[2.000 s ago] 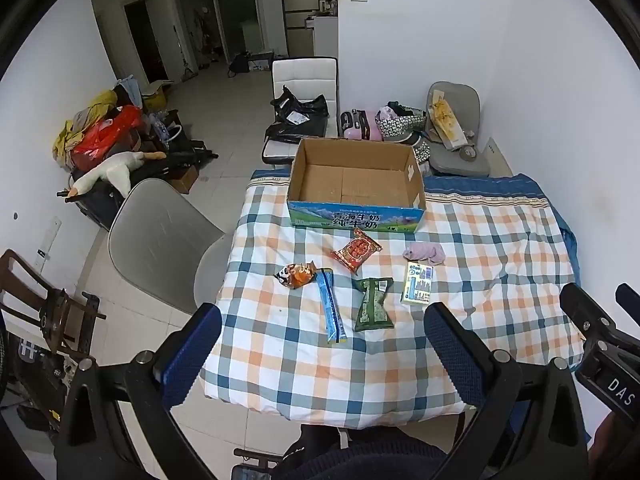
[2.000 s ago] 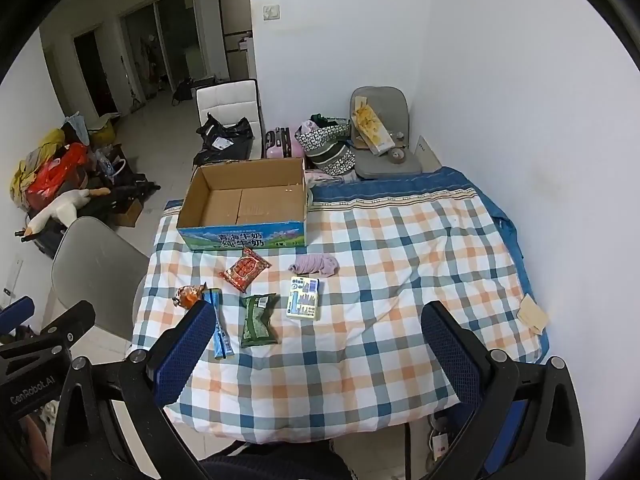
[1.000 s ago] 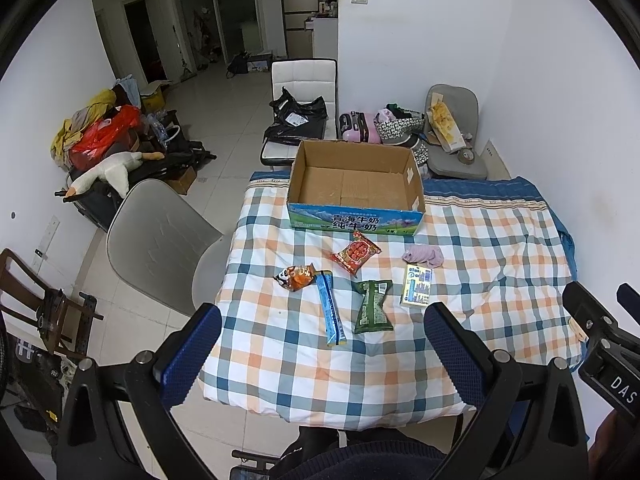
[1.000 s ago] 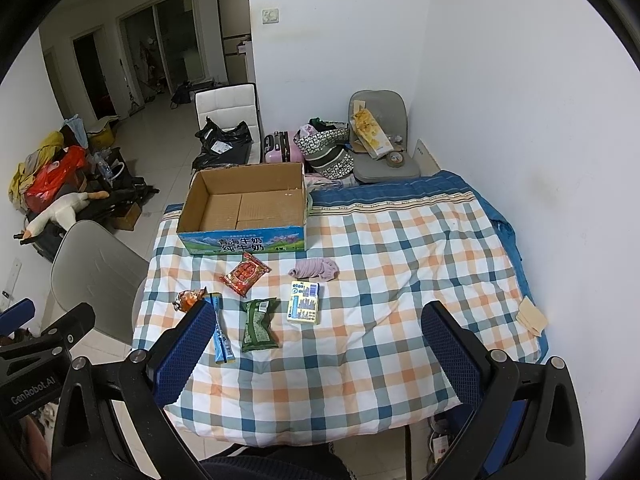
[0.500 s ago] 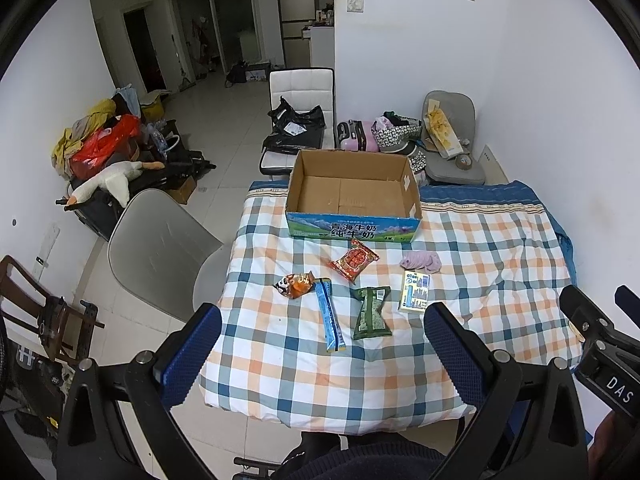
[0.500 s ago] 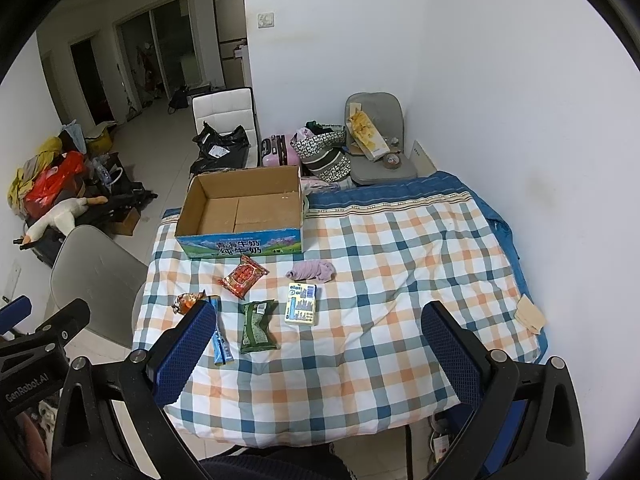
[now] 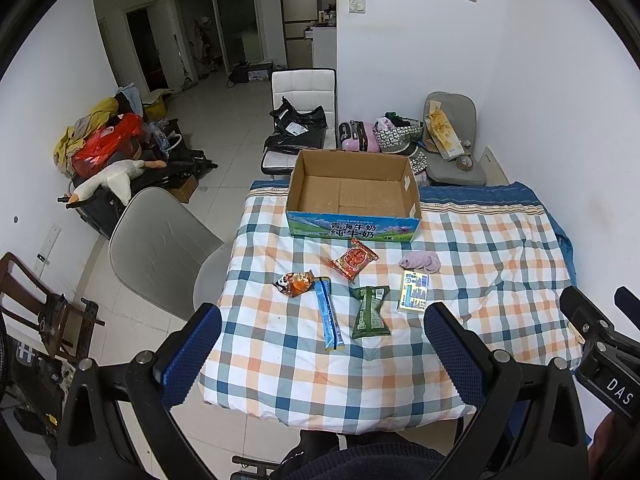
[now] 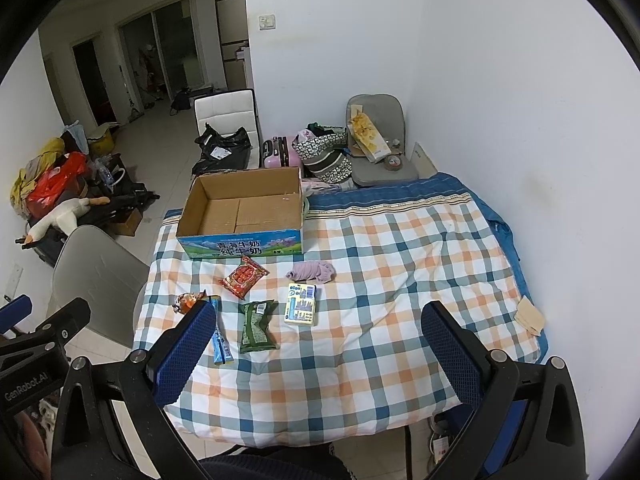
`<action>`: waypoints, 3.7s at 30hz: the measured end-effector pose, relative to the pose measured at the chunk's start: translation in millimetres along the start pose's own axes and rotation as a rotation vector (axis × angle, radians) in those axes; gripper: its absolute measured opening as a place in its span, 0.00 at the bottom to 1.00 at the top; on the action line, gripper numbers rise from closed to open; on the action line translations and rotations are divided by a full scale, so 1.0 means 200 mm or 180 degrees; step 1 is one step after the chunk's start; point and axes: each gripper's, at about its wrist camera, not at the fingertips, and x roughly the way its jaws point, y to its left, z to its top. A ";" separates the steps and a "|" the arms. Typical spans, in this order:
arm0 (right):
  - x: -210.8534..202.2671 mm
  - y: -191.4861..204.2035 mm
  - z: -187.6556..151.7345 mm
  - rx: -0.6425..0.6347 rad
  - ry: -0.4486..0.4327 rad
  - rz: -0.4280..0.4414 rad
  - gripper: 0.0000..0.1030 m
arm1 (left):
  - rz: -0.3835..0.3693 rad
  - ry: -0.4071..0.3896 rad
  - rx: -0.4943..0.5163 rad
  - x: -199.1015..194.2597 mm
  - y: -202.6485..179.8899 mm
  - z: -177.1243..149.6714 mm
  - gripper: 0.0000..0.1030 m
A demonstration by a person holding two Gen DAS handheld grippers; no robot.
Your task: Organize soft objects
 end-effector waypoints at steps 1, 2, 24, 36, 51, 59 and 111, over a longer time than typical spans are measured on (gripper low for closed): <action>-0.01 0.00 0.01 -0.0001 0.0002 0.0005 1.00 | -0.0001 -0.0001 0.0005 0.00 0.00 0.00 1.00; 0.00 0.00 0.00 0.0001 0.0003 0.0005 1.00 | 0.0002 0.0000 0.0007 0.00 0.00 0.00 1.00; 0.62 0.01 -0.04 0.0142 0.0761 0.0272 1.00 | 0.0095 0.0536 -0.0276 0.70 0.09 0.00 1.00; 1.80 0.02 -0.18 0.0233 0.1697 0.0252 1.00 | -0.0248 0.1535 -0.0115 1.67 -0.10 -0.11 0.99; 2.54 0.02 -0.31 0.0442 0.2377 0.0521 0.89 | -0.0603 0.2336 -0.0199 2.32 -0.31 -0.39 0.46; 2.62 0.14 -0.36 0.0377 0.2537 0.0625 0.89 | -0.0403 0.2220 -0.0120 2.27 -0.32 -0.34 0.33; 3.18 0.69 1.00 0.0104 0.2120 0.0770 0.62 | -0.0976 0.2169 0.0227 3.19 -0.30 1.22 0.26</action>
